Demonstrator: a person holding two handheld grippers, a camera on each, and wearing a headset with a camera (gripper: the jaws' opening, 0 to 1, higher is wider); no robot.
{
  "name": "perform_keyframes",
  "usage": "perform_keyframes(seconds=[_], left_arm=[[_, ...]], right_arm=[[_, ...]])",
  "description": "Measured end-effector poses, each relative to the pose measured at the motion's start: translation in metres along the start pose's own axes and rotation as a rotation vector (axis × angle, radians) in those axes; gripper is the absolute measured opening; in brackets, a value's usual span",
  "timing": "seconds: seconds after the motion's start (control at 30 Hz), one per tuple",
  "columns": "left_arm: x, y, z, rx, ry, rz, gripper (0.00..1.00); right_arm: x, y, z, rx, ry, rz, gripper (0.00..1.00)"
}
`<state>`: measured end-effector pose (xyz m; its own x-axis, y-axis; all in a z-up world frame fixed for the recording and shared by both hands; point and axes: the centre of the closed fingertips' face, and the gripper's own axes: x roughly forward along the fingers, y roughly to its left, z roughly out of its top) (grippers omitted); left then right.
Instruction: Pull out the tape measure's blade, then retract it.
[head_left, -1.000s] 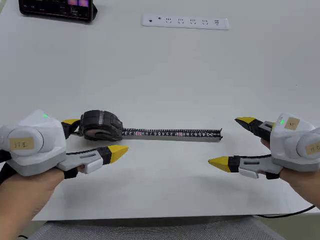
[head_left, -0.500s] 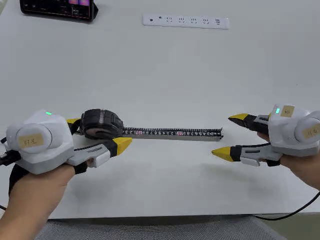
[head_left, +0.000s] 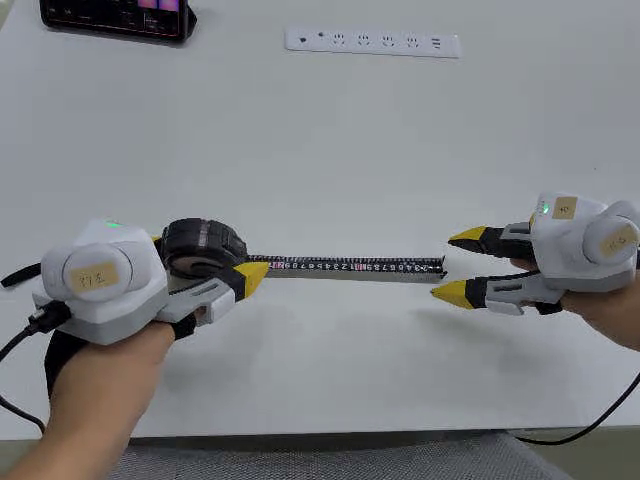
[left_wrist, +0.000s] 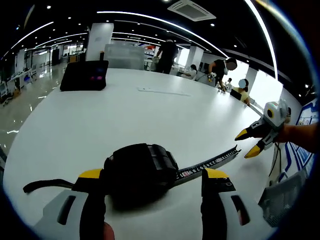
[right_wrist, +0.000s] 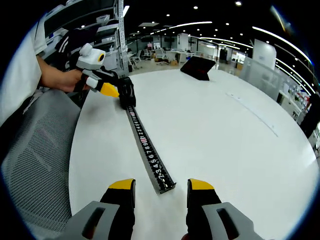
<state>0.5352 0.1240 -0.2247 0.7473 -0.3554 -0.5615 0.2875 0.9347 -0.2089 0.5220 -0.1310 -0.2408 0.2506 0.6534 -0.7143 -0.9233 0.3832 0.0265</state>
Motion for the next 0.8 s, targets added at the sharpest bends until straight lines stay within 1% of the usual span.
perform_keyframes(seconds=[0.33,0.53,0.6,0.67,0.8], left_arm=[[0.003,0.005,0.002,-0.039,-0.006,0.048,0.7],[0.004,0.006,0.002,-0.047,-0.011,0.072,0.68],[0.004,0.009,0.002,-0.052,-0.012,0.088,0.67],[0.005,0.01,0.002,-0.065,-0.016,0.089,0.65],[0.004,0.011,0.002,-0.069,-0.018,0.1,0.63]], right_arm=[[0.005,-0.002,-0.007,-0.06,0.046,0.037,0.29],[0.007,-0.003,-0.008,-0.074,0.056,0.055,0.25],[0.008,-0.003,-0.008,-0.078,0.06,0.059,0.24],[0.009,-0.003,-0.008,-0.08,0.06,0.061,0.23],[0.011,-0.003,-0.008,-0.086,0.065,0.066,0.22]])
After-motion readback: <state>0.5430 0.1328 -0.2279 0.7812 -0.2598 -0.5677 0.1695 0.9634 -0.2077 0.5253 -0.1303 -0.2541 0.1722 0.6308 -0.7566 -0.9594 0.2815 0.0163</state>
